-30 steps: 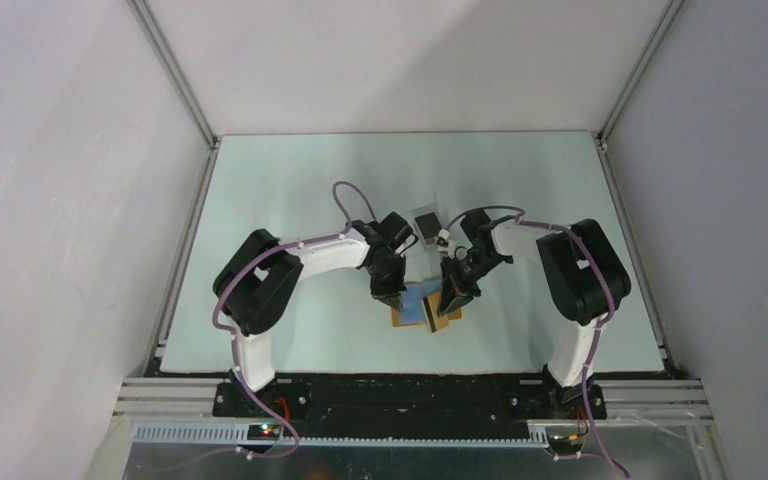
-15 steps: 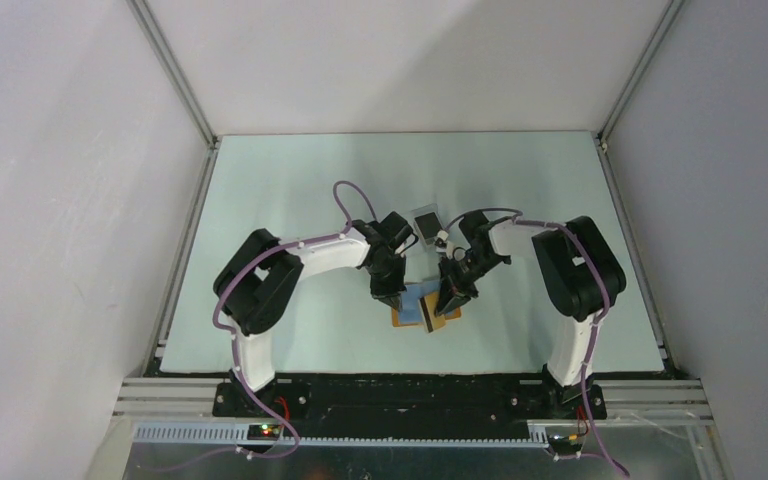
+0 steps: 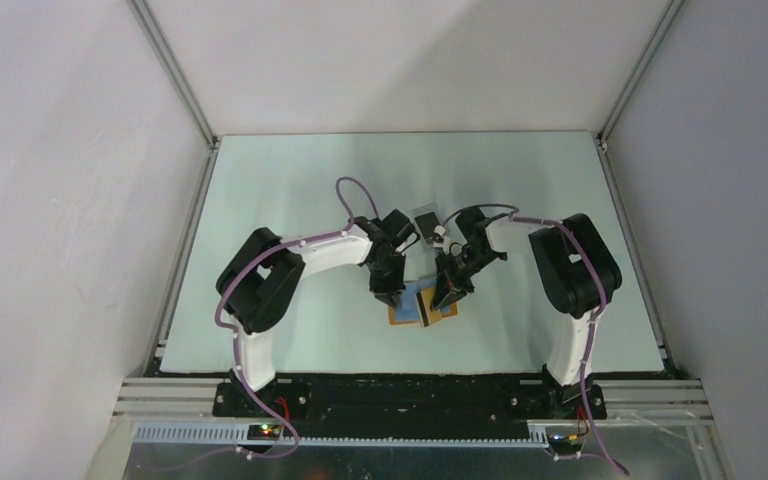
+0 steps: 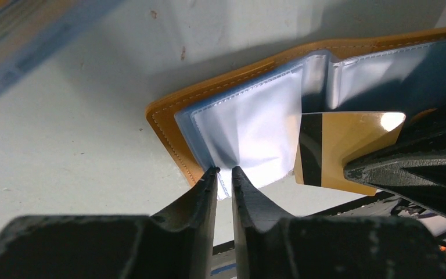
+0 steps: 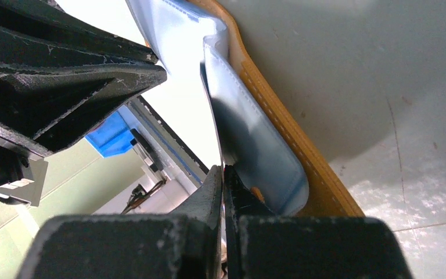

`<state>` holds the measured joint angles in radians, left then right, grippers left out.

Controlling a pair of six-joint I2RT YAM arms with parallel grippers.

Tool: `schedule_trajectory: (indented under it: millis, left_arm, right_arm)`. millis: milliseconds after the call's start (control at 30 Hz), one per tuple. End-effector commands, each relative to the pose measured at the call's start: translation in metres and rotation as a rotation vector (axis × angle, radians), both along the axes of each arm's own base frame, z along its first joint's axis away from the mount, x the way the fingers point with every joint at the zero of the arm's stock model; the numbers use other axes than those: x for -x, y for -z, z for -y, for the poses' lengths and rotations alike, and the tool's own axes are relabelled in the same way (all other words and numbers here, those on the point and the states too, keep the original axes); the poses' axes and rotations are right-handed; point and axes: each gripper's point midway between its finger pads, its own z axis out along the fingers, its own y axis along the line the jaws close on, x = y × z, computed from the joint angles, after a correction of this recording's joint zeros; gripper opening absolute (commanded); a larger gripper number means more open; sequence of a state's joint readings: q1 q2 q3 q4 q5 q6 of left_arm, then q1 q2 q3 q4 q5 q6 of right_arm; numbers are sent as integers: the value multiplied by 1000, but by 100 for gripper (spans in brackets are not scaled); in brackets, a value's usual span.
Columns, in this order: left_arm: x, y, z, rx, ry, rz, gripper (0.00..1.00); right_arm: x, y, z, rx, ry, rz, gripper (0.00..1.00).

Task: Put the credit cards into the card holder
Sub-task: Insert the credit card into the card holder.

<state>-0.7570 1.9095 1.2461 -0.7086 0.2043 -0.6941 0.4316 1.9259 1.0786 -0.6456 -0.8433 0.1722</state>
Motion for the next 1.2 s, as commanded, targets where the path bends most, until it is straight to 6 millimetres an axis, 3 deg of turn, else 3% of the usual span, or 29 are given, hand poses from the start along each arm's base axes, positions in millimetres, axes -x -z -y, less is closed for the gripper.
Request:
schedule_trajectory:
  millis: [0,333,600,1167]
  left_arm:
    - [-6,17,-27,-139,28,33,22]
    - [-9,16,-30,-166,59,36,21]
    - [-12,15,-38,-215,105,39,19]
    - [-11,14,-33,-214,130,44,17]
  right_arm:
    - [-19,12,-3,18,21,49,0]
    - [-14,14,-8,-1,-39,-8,0]
    - [-34,2,-14,-5,-15,55,0]
    - [-53,4,-25,3,24,126,0]
